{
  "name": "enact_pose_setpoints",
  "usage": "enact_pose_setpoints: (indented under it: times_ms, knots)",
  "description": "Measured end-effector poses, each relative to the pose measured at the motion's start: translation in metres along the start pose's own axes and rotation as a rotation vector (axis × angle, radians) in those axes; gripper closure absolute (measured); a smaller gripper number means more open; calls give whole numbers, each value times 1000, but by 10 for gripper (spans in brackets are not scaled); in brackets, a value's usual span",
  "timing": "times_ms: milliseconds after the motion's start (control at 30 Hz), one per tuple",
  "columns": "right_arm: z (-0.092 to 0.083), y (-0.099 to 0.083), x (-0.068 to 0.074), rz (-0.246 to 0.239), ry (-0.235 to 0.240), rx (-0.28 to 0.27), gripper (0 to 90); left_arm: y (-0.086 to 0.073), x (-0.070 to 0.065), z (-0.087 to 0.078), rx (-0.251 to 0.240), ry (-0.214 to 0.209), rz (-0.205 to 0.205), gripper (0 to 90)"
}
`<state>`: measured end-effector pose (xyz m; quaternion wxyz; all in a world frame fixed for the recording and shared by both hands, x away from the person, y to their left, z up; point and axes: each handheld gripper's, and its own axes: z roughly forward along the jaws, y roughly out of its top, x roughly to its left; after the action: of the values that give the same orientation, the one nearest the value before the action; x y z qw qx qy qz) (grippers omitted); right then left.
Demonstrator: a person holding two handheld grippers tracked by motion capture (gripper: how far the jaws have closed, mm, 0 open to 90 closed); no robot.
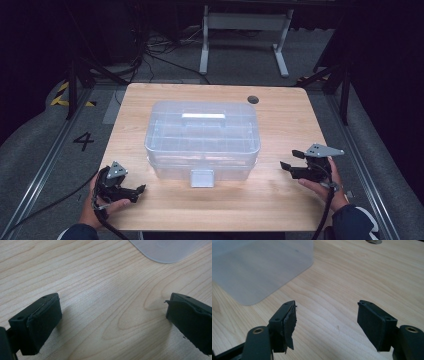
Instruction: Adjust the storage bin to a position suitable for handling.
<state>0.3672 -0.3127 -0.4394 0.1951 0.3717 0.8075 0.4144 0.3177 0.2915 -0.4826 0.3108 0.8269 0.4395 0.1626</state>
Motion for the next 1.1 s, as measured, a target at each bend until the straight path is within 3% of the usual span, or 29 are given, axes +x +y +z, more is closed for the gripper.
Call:
enact_pose_setpoints:
  times_ms: [433, 667, 1100]
  knots:
    - [-10, 39, -4, -35, -11, -66, 327, 0, 0, 0, -1, 2, -2, 5]
    - [-14, 68, 0, -92, -8, -94, 336, 0, -1, 0, 0, 2, -13, 5]
    - [-10, 104, 9, -131, 15, -143, 339, 0, -1, 0, 0, 2, -13, 5]
